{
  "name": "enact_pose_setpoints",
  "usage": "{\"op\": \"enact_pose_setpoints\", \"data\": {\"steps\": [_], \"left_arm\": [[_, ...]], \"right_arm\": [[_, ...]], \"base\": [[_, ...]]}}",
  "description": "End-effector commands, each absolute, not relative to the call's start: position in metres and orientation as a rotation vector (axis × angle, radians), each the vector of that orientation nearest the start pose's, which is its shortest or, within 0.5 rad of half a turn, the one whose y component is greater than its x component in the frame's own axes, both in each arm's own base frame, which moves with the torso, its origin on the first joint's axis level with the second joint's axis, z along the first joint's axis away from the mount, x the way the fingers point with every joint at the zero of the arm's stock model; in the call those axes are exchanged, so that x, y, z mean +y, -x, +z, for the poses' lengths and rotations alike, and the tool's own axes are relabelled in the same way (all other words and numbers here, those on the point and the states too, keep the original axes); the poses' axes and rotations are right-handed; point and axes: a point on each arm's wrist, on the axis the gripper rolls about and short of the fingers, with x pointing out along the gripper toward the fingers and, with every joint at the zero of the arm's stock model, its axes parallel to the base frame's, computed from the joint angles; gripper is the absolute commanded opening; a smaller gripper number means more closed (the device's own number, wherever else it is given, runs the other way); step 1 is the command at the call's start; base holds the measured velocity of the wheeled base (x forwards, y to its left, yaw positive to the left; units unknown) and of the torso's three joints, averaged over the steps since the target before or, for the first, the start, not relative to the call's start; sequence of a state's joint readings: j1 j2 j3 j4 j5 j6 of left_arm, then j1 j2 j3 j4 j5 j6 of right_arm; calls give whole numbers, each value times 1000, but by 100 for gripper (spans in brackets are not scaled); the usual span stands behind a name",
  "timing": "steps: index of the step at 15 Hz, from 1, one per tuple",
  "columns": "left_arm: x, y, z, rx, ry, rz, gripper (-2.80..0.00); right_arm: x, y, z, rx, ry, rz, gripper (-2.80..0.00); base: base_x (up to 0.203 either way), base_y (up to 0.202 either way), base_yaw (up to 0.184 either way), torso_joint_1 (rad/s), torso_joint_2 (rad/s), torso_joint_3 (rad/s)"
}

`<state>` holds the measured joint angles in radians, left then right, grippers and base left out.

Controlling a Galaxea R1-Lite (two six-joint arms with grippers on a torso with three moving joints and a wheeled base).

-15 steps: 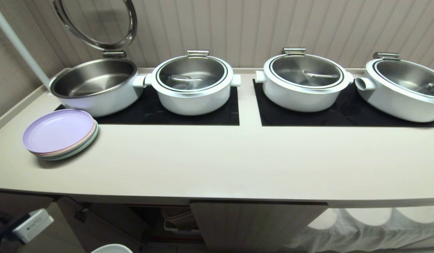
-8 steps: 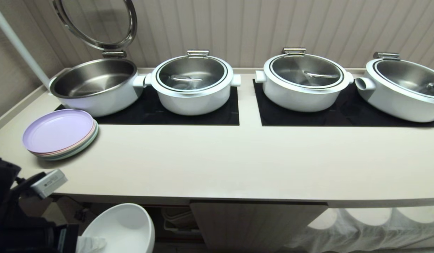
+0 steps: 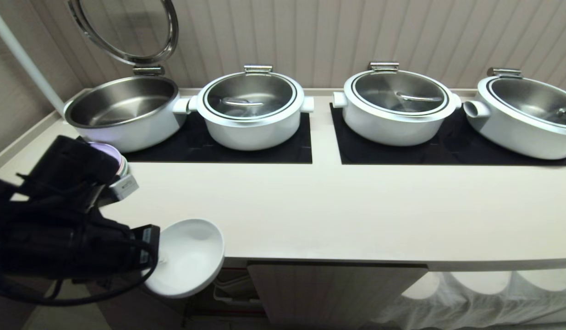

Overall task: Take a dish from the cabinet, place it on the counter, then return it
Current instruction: Place it on the table

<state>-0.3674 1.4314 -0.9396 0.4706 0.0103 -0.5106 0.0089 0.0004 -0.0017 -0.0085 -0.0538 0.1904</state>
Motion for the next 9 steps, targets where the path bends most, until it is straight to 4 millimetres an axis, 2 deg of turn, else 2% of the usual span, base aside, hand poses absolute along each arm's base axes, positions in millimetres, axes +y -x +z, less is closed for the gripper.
{"op": "enact_pose_setpoints", "data": {"steps": [1,4,9], "left_arm": [[-90,-236,179,1031,274,-50,-280],[-103,-271,171,1006,286,-53,-280],[-114,-303,160,1014,291,-49,-280]], "right_arm": [[-1,23,77,-15,-192,-43,-280],[-1,23,77,-14,-192,-43,-280],[-1,23,77,-15,-192,-45,-280]], "base": [[0,0,0,0,0,0],[0,0,0,0,0,0],[0,0,0,0,0,0]]}}
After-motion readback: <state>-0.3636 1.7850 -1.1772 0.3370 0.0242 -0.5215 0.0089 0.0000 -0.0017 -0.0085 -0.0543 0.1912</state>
